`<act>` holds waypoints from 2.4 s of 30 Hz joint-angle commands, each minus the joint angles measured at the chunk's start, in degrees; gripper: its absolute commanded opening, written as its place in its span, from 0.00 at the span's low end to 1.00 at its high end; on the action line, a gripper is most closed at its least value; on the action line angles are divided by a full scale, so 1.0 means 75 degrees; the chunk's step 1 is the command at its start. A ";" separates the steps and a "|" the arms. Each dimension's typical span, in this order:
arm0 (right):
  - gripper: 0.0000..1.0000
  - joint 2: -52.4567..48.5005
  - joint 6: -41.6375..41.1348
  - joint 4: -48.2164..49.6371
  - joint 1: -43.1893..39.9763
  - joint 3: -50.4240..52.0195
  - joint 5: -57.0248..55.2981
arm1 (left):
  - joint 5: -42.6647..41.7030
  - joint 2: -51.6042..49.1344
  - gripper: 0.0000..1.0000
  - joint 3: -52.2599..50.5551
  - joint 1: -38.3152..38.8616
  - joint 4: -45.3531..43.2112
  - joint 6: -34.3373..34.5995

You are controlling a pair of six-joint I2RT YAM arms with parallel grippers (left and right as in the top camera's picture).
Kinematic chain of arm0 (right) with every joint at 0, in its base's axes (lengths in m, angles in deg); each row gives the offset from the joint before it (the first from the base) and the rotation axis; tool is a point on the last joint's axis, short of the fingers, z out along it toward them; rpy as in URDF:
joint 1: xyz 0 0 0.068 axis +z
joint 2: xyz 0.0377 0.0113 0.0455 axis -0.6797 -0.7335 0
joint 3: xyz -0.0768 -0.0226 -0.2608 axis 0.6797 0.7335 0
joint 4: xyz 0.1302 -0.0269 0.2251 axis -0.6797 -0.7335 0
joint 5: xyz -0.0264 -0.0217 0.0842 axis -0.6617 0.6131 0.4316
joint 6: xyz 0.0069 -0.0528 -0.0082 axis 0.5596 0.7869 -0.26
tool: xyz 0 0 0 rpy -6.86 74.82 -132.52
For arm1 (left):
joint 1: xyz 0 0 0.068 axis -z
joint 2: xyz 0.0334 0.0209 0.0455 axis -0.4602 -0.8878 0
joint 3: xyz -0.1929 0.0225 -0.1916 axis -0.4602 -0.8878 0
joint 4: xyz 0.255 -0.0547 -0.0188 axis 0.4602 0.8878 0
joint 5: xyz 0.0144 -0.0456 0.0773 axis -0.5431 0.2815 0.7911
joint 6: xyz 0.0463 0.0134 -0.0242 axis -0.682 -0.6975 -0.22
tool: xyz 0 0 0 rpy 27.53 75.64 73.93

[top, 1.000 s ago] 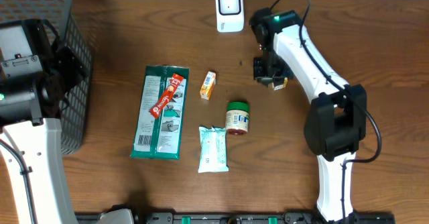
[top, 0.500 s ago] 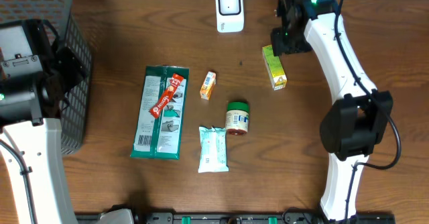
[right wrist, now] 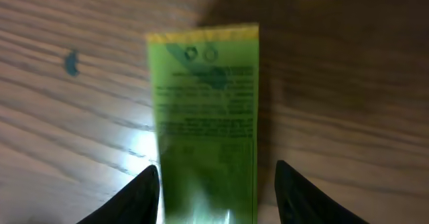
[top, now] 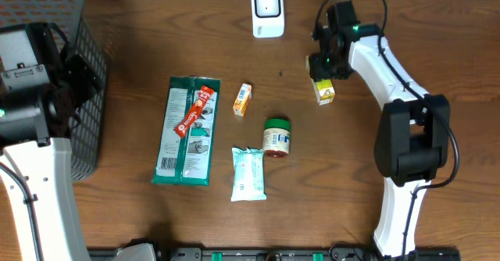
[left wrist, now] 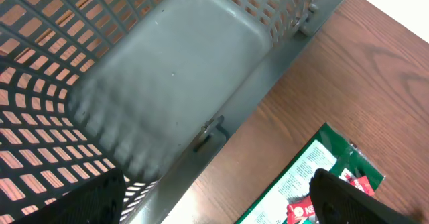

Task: Scan the item barcode
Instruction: 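Lift the carton and carry it up to the white scanner, then hold the carton under the scanner with the right gripper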

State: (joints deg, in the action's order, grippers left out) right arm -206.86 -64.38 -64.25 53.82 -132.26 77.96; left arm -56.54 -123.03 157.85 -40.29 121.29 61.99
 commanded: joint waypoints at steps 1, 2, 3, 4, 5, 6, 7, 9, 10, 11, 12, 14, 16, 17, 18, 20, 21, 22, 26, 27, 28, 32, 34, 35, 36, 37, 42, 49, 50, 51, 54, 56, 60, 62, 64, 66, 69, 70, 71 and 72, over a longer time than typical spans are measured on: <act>0.50 -0.0035 0.0117 0.0318 0.0111 0.0487 0.0038 | 0.0096 -0.0032 0.88 0.0050 -0.0029 0.0003 -0.0067; 0.49 -0.0035 0.0117 0.0356 0.0114 0.0545 0.0035 | 0.0096 -0.0032 0.88 0.0050 -0.0029 0.0003 -0.0067; 0.47 -0.0035 0.0117 0.0373 0.0119 0.0580 0.0029 | 0.0096 -0.0032 0.88 0.0050 -0.0029 0.0003 -0.0067; 0.45 -0.0035 0.0117 0.0376 0.0134 0.0583 0.0017 | 0.0099 -0.0032 0.88 0.0050 -0.0029 0.0003 -0.0067; 0.44 -0.0029 0.0117 0.0391 0.0149 0.0571 -0.0020 | 0.0096 -0.0032 0.88 0.0050 -0.0029 0.0000 -0.0067; 0.42 0.0017 0.0117 0.0393 0.0157 0.0542 -0.0020 | 0.0096 -0.0032 0.88 0.0050 -0.0029 0.0000 -0.0067; 0.39 0.0058 0.0117 0.0399 0.0169 0.0519 -0.0020 | 0.0096 -0.0032 0.88 0.0050 -0.0029 0.0003 -0.0067; 0.34 0.0230 0.0117 0.0402 0.0189 0.0472 -0.0023 | 0.0096 -0.0032 0.88 0.0050 -0.0029 0.0003 -0.0067; 0.30 0.0338 0.0117 0.0399 0.0189 0.0449 -0.0023 | 0.0096 -0.0032 0.88 0.0050 -0.0029 0.0003 -0.0067; 0.22 0.0484 0.0117 0.0396 0.0189 0.0431 -0.0026 | 0.0096 -0.0032 0.88 0.0050 -0.0029 0.0003 -0.0067; 0.19 0.0638 0.0117 0.0393 0.0189 0.0425 -0.0023 | 0.0096 -0.0032 0.88 0.0050 -0.0029 0.0003 -0.0067; 0.19 0.1011 0.0117 0.0391 0.0198 0.0425 -0.0020 | 0.0096 -0.0032 0.88 0.0050 -0.0029 0.0003 -0.0067; 0.18 0.1460 0.0117 0.0399 0.0251 0.0425 -0.0020 | 0.0099 -0.0032 0.88 0.0050 -0.0029 0.0000 -0.0067; 0.18 0.1714 0.0114 0.0414 0.0315 0.0425 -0.0020 | 0.0099 -0.0032 0.88 0.0050 -0.0029 0.0003 -0.0067; 0.17 0.1950 0.0111 0.0428 0.0388 0.0425 -0.0020 | 0.0096 -0.0032 0.88 0.0050 -0.0029 0.0003 -0.0067; 0.16 0.2416 -0.0017 0.0487 0.0586 0.0425 -0.0023 | 0.0096 -0.0032 0.88 0.0050 -0.0029 0.0000 -0.0067; 0.15 0.2667 -0.0189 0.0565 0.0705 0.0425 -0.0026 | 0.0096 -0.0032 0.88 0.0050 -0.0029 0.0003 -0.0067; 0.15 0.2958 -0.0493 0.0691 0.0828 0.0423 -0.0032 | 0.0096 -0.0032 0.88 0.0050 -0.0029 0.0003 -0.0067; 0.16 0.3427 -0.1338 0.0697 0.1105 -0.0029 -0.0172 | 0.0096 -0.0032 0.88 0.0050 -0.0029 0.0003 -0.0067; 0.16 0.3424 -0.1364 0.0472 0.1148 -0.0358 -0.0172 | 0.0096 -0.0032 0.88 0.0050 -0.0029 0.0003 -0.0067; 0.16 0.3302 -0.1425 0.0020 0.1204 -0.1055 -0.0187 | 0.0096 -0.0032 0.88 0.0050 -0.0029 0.0003 -0.0067; 0.16 0.2544 -0.1580 -0.1052 0.1236 -0.3343 -0.0227 | 0.0096 -0.0032 0.88 0.0050 -0.0029 0.0003 -0.0067; 0.15 0.2025 -0.1754 -0.1431 0.1212 -0.4398 -0.0256 | 0.0096 -0.0032 0.88 0.0050 -0.0029 0.0003 -0.0067; 0.15 0.1684 -0.1816 -0.1582 0.1209 -0.4966 -0.0254 | 0.0096 -0.0032 0.88 0.0050 -0.0029 0.0003 -0.0067; 0.15 0.1110 -0.1839 -0.1705 0.1212 -0.5700 -0.0248 | 0.0096 -0.0032 0.88 0.0050 -0.0029 0.0003 -0.0067; 0.15 0.0848 -0.1865 -0.1711 0.1218 -0.5910 -0.0239 | 0.0096 -0.0032 0.88 0.0050 -0.0029 0.0003 -0.0067; 0.06 -0.0280 -0.1982 -0.1422 0.1247 -0.5986 -0.0245 | 0.0096 -0.0032 0.88 0.0050 -0.0029 0.0003 -0.0067; 0.04 -0.1830 -0.1979 -0.0379 0.1297 -0.5986 -0.0245 | 0.0096 -0.0032 0.88 0.0050 -0.0029 0.0003 -0.0067; 0.04 -0.2005 -0.1979 -0.0242 0.1297 -0.5986 -0.0245 | 0.0096 -0.0032 0.88 0.0050 -0.0029 0.0003 -0.0067; 0.04 -0.2148 -0.1979 -0.0114 0.1297 -0.5986 -0.0245 | 0.0096 -0.0032 0.88 0.0050 -0.0029 0.0003 -0.0067; 0.04 -0.2483 -0.1982 0.0251 0.1297 -0.5986 -0.0245 | 0.0096 -0.0032 0.88 0.0050 -0.0029 0.0003 -0.0067; 0.04 -0.2632 -0.2014 0.0446 0.1297 -0.5986 -0.0245 | 0.0096 -0.0032 0.88 0.0050 -0.0029 0.0003 -0.0067; 0.04 -0.2786 -0.2052 0.0740 0.1297 -0.5986 -0.0248 | 0.0096 -0.0032 0.88 0.0050 -0.0029 0.0003 -0.0067; 0.04 -0.2798 -0.2101 0.0833 0.1297 -0.5986 -0.0245 | 0.0096 -0.0032 0.88 0.0050 -0.0029 0.0000 -0.0067; 0.03 -0.2804 -0.2104 0.0836 0.1297 -0.5986 -0.0245 | 0.0096 -0.0032 0.88 0.0050 -0.0029 0.0003 -0.0067; 0.03 -0.2818 -0.2098 0.0799 0.1300 -0.5986 -0.0248 | 0.0099 -0.0032 0.88 0.0050 -0.0029 0.0003 -0.0067; 0.03 -0.2836 -0.2095 0.0697 0.1320 -0.5977 -0.0248 | 0.0096 -0.0032 0.88 0.0050 -0.0029 0.0000 -0.0067; 0.03 -0.2836 -0.2095 0.0656 0.1326 -0.5974 -0.0248 | 0.0096 -0.0032 0.88 0.0050 -0.0029 0.0003 -0.0067; 0.03 -0.2836 -0.2095 0.0621 0.1332 -0.5971 -0.0251 | 0.0096 -0.0032 0.88 0.0050 -0.0029 0.0000 -0.0067; 0.03 -0.2836 -0.2095 0.0589 0.1341 -0.5971 -0.0248 | 0.0096 -0.0032 0.88 0.0050 -0.0029 0.0003 -0.0067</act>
State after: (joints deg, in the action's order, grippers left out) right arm -228.73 -79.40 -60.03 63.29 -175.80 76.25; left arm -56.54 -123.05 157.85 -40.29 121.31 61.99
